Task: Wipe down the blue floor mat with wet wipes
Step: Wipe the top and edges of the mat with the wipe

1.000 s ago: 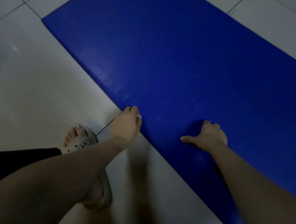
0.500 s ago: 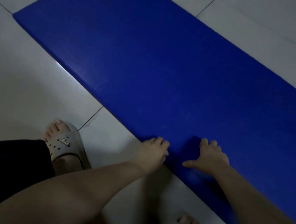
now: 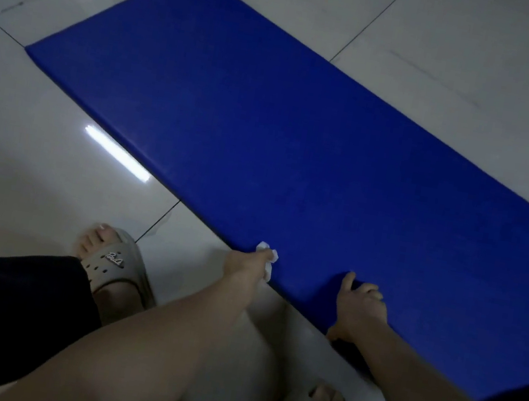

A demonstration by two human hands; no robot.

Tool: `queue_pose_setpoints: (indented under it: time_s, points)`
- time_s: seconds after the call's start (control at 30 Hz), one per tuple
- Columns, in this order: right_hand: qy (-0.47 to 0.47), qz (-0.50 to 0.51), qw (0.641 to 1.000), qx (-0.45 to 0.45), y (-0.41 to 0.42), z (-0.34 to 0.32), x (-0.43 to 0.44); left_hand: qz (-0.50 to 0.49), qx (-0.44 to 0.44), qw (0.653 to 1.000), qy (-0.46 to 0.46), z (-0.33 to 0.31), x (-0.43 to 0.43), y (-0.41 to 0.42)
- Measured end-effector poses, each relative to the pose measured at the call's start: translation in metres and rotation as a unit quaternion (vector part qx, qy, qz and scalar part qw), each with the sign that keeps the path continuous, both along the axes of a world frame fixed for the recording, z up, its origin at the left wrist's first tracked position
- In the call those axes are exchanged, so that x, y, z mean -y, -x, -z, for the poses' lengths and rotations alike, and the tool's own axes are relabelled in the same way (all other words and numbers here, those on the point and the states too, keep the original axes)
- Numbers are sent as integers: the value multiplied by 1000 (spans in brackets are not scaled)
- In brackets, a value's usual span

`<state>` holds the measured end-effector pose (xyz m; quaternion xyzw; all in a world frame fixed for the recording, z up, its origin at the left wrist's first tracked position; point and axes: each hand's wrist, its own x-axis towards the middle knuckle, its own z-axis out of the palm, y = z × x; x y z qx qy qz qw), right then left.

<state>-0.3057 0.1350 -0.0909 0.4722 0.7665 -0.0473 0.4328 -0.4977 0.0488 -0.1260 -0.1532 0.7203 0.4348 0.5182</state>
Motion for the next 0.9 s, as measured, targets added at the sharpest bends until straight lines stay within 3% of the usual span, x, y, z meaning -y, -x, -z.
queue_pose_setpoints:
  time_s: [0.1, 0.3, 0.57, 0.73, 0.83, 0.9]
  points:
    - [39, 11, 999, -23, 5, -10, -11, -10, 11, 998, -55, -7, -5, 10]
    - [46, 24, 984, -171, 47, -26, -31, -7, -124, 989, -86, -32, -29, 73]
    - [23, -34, 940, -338, 122, -22, -26, -45, -212, 976, -39, -35, -41, 181]
    - [47, -33, 948, -312, 139, -7, -38, -25, -228, 973, -23, -19, -31, 202]
    - [40, 17, 972, -231, 131, -6, -60, -18, -231, 973, 15, -6, -25, 205]
    - [72, 55, 984, -154, 120, -2, -72, 42, -267, 960, 69, -2, -18, 207]
